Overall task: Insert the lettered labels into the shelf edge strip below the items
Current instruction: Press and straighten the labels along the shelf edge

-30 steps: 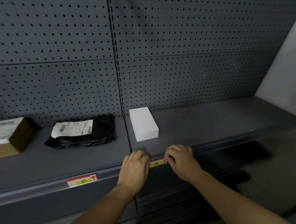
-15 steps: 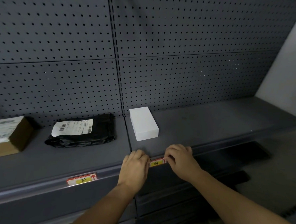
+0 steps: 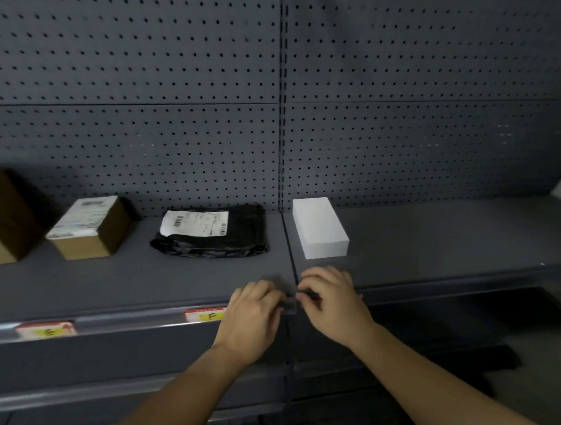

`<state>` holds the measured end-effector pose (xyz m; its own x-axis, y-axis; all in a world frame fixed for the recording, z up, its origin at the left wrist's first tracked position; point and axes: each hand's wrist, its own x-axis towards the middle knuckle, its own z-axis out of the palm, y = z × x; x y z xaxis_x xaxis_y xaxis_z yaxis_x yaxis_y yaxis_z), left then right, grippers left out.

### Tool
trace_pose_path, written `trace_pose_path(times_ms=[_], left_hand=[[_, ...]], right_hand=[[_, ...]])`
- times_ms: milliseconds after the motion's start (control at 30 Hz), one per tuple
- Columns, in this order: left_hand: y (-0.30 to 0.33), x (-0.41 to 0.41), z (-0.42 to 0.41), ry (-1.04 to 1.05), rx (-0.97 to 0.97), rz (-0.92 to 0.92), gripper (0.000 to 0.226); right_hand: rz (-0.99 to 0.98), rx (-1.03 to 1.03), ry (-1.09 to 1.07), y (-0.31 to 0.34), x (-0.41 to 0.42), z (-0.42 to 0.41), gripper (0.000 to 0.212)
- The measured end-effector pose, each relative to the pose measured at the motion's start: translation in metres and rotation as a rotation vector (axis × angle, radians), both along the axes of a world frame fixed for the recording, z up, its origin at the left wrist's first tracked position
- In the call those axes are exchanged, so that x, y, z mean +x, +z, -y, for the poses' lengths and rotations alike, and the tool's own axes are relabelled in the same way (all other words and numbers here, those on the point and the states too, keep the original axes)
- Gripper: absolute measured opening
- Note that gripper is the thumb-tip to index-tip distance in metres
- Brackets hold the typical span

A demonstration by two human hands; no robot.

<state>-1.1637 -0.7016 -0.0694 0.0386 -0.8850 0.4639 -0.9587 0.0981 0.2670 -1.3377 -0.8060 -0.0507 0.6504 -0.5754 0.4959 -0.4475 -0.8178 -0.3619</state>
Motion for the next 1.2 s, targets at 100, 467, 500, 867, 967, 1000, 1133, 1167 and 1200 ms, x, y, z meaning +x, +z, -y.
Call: trace_pose_path(times_ms=[100,467,500,867,967,1000,1133,1167,1200], left_hand=[[-0.001,0.038,-0.026,0.059,-0.03,0.006,0.012],[-0.006,0.127,-0.075,0.155,-0.037,0.059,0.005],[-0.007,0.13,-0.075,0.151,-0.036,0.06,0.004],[-0.012,0.134,-0.074,0.108,-0.026,0.066,0.005],[-0.014,0.133,-0.074,0.107,-0.036,0.044,0.011],[-0.015,0.133,-0.073,0.107,-0.036,0.03,0.014],[-0.017,0.131,-0.071,0.116,-0.034,0.003,0.017],[-0.017,0.131,-0.071,0.116,-0.033,0.0,0.015],[-0.017,0.131,-0.071,0.114,-0.035,-0.001,0.011]], right_hand=[[-0.011,0.0,0.074,-0.002,0.042,-0.023,0.008],[-0.112,0.048,0.051,-0.015,0.104,-0.062,0.013],[-0.12,0.045,0.044,-0.016,0.105,-0.063,0.013],[-0.128,-0.01,-0.001,-0.021,0.109,-0.064,0.006],[-0.14,-0.043,0.012,-0.023,0.11,-0.065,0.01],[-0.147,-0.05,0.017,-0.023,0.11,-0.065,0.012],[-0.167,-0.071,0.039,-0.019,0.109,-0.063,0.015],[-0.167,-0.07,0.04,-0.019,0.109,-0.062,0.015],[-0.167,-0.064,0.04,-0.02,0.109,-0.062,0.014]])
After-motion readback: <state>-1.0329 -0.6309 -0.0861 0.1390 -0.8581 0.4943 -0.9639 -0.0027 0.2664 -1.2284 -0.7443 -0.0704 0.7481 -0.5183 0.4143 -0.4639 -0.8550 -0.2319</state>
